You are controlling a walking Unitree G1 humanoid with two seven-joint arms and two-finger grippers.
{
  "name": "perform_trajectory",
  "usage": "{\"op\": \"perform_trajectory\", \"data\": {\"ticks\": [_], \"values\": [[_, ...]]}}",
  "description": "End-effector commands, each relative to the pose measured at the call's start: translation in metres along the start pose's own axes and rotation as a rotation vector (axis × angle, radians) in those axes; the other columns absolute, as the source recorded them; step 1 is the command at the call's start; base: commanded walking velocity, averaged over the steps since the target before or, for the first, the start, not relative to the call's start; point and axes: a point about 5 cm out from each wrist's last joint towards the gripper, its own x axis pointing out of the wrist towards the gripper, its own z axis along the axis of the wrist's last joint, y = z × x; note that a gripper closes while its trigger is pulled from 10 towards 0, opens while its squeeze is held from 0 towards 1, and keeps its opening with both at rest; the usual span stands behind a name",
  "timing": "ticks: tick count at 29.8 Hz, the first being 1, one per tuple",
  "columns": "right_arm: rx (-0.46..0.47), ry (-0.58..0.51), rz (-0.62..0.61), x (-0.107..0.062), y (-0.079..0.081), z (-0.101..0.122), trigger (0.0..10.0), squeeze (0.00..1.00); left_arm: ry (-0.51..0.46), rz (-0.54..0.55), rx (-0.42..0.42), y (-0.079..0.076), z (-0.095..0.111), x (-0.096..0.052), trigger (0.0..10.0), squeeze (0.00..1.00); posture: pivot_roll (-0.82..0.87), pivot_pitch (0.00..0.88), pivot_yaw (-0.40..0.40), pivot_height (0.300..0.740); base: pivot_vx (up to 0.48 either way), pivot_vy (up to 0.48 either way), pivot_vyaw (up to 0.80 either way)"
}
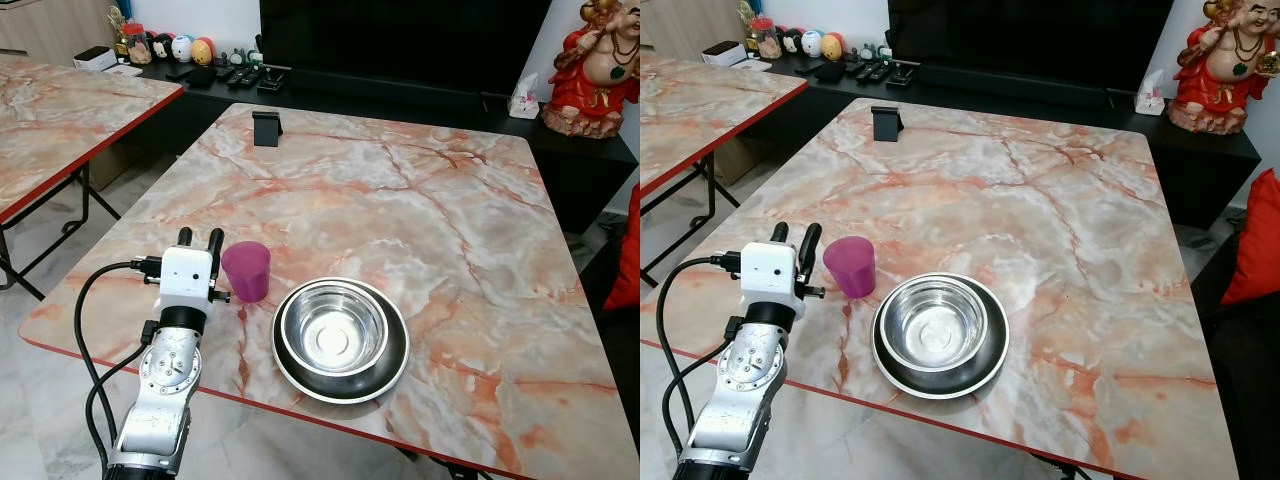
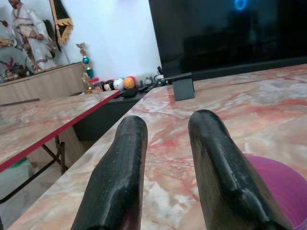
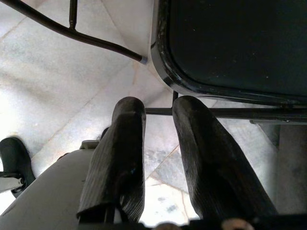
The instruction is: Setting the table
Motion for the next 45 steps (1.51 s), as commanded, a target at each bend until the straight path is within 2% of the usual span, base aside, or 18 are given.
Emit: {"op": "perform_trajectory", "data": {"ticks": [1, 45], "values": [[0.001, -0.013, 0.003, 0.0009, 0.0005, 0.0039, 10.0, 0.0, -0.004, 0.0, -0.005, 0.001, 0.0027, 0.0035, 10.0, 0.0, 0.05, 0.0, -0.051, 0.74, 0.0, 0.27, 0.0], [0.01, -0.008, 0.008, 0.0008, 0.0036, 0.0025, 10.0, 0.0, -0.015, 0.003, -0.007, 0.0017, 0.008, 0.0124, 10.0, 0.0, 0.05, 0.0, -0.037, 0.74, 0.0, 0.32, 0.0]]}}
